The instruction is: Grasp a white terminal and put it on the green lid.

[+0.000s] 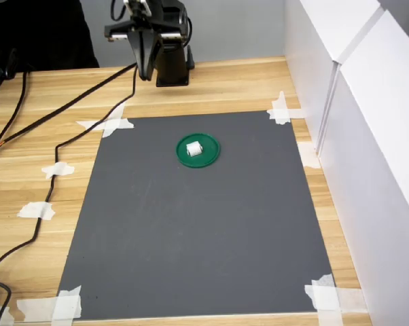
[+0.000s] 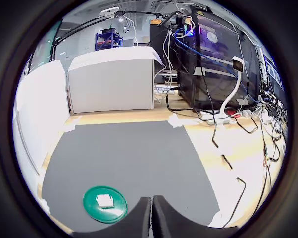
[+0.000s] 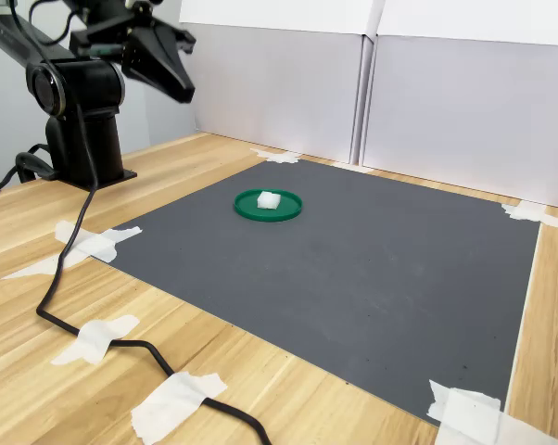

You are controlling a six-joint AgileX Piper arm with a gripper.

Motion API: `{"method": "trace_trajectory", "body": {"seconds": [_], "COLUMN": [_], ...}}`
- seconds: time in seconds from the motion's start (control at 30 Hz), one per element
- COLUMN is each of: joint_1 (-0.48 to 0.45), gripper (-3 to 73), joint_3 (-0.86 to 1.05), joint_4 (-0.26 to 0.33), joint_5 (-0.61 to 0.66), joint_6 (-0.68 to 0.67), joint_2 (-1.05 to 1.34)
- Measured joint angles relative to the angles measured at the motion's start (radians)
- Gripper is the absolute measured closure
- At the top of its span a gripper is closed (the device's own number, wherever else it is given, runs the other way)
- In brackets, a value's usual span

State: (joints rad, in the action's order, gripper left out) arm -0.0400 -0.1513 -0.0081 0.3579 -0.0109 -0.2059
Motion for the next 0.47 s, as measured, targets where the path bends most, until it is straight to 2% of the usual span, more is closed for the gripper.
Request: {"method": "trace_trajectory", "body": {"seconds": [0.2,0.47], "joint_1": [0.0,0.0], "gripper": [71.1,71.1], "joint_3": [0.043,0.045], "joint_4": [0.021,0.02], "joint_5": [-0.007,0.024], "joint_6": [0.011,0.011], "joint_2": [0.202,0.216]}}
